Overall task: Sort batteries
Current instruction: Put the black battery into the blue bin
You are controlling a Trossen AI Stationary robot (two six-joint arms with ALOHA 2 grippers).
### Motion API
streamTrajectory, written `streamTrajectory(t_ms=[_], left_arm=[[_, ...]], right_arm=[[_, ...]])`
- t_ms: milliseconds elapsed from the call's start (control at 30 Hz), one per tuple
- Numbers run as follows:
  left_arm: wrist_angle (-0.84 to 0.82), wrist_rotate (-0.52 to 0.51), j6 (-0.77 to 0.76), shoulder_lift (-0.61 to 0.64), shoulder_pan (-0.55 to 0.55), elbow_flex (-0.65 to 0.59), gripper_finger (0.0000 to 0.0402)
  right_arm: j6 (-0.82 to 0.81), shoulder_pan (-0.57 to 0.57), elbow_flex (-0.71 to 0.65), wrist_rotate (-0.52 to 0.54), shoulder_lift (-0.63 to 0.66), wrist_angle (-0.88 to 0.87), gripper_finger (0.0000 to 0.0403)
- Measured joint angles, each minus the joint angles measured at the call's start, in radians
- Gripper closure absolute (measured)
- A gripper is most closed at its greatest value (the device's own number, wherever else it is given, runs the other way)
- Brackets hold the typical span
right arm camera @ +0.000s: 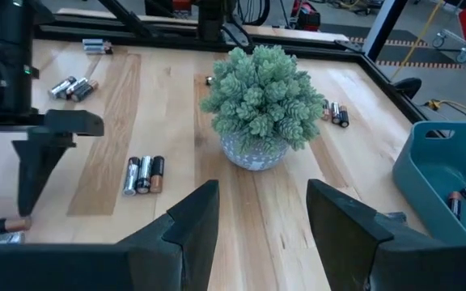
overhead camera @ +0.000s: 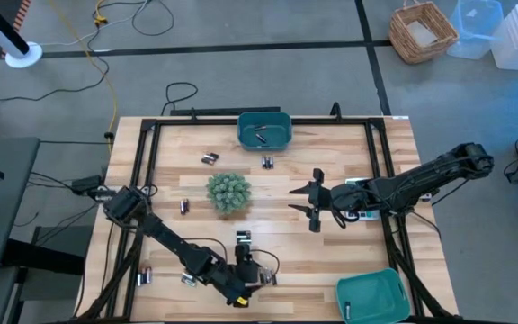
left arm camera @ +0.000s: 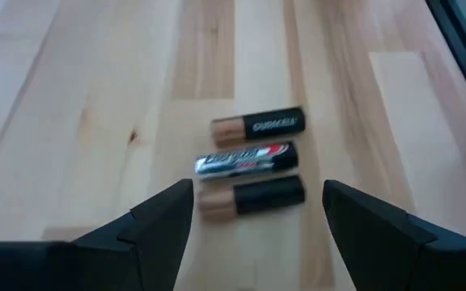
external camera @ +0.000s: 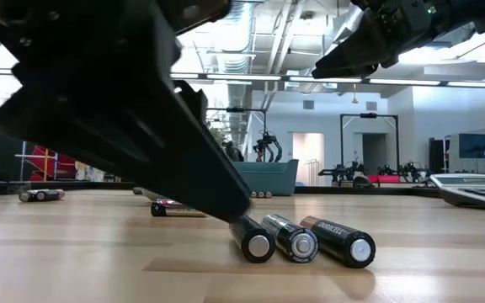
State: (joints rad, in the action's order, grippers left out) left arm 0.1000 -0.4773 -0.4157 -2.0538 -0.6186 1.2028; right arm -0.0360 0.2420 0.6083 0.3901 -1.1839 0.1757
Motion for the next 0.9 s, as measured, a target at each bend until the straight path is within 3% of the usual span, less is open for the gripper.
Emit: streamTrajectory(t_ms=[200,667,900], left_arm=[[-0.004,-0.025,-0.016,-0.06,0.0,0.055,0.013],[-0.074,-0.017,-0.034,-0.071,-0.002,0.059,0.0132],[-0.091,-0.012,-0.007,-0.072,-0.003,0.059,0.0152]], right_arm=[[-0.017,0.0,0.0,0.0,0.0,-0.019,0.0202],[-0.017,0.0,0.0,0.0,0.0,-0.019,0.0202],[-0.017,0.0,0.0,0.0,0.0,-0.019,0.0202]])
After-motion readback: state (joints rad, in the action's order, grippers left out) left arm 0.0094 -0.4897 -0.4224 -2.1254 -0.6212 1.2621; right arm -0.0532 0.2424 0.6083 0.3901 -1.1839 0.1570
